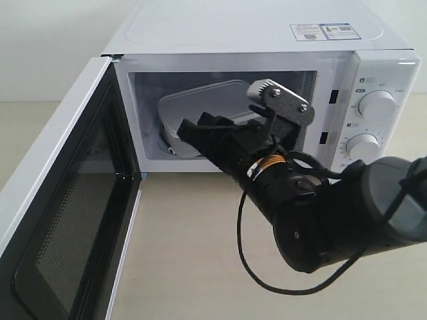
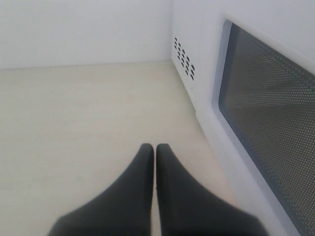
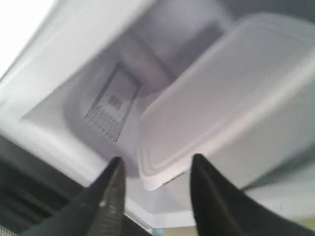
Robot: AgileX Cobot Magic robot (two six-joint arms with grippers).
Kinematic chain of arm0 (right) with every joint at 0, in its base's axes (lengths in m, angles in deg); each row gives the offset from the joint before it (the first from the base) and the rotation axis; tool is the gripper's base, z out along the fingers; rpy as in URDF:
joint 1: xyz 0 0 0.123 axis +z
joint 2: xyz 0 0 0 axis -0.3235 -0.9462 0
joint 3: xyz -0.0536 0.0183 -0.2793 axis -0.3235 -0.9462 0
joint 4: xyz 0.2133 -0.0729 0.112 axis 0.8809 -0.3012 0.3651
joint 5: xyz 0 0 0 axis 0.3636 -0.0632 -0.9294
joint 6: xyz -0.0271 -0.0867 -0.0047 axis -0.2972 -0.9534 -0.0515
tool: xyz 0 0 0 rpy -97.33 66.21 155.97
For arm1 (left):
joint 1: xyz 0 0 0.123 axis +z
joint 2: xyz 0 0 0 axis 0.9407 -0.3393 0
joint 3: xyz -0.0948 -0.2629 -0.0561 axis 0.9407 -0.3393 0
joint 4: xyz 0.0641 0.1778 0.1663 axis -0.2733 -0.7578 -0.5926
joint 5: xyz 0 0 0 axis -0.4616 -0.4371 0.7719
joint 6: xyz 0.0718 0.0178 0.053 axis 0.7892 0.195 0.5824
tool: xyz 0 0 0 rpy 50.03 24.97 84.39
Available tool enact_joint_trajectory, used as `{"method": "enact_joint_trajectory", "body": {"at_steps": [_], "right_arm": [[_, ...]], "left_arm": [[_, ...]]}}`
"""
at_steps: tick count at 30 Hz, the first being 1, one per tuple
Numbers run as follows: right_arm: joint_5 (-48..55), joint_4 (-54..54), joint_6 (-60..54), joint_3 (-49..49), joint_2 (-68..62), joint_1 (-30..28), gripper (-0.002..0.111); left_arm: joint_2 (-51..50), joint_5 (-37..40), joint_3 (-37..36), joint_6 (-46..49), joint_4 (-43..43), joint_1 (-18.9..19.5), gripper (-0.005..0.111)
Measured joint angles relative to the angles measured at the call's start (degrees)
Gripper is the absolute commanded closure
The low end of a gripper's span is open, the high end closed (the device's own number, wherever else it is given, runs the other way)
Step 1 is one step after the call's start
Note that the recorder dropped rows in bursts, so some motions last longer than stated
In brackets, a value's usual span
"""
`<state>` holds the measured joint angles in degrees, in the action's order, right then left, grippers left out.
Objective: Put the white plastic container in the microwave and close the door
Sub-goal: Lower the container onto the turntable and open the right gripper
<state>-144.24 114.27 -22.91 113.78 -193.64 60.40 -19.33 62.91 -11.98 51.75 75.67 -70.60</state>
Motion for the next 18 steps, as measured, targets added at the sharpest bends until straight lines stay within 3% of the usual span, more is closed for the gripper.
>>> {"method": "enact_joint_trajectory", "body": {"at_steps": [2,8,14,18], "right_arm": [[-0.1,-2.9,-11.4,0.0,0.7,0.0,0.107],[1.2,-4.5,-33.8,0.0,-0.4,0.0,0.108],[-8.1,-1.5,-35.6,1.8,-8.5,-0.1,0.108],[-5.7,-0.5,-35.7,7.6,-12.4,-0.2,0.108]], "left_arm": [[0.0,0.0,0.0,0.0,0.0,0.0,0.103],[0.0,0.0,0.0,0.0,0.0,0.0,0.103],[0.0,0.0,0.0,0.0,0.0,0.0,0.103],[0.0,0.0,0.0,0.0,0.0,0.0,0.103]]}}
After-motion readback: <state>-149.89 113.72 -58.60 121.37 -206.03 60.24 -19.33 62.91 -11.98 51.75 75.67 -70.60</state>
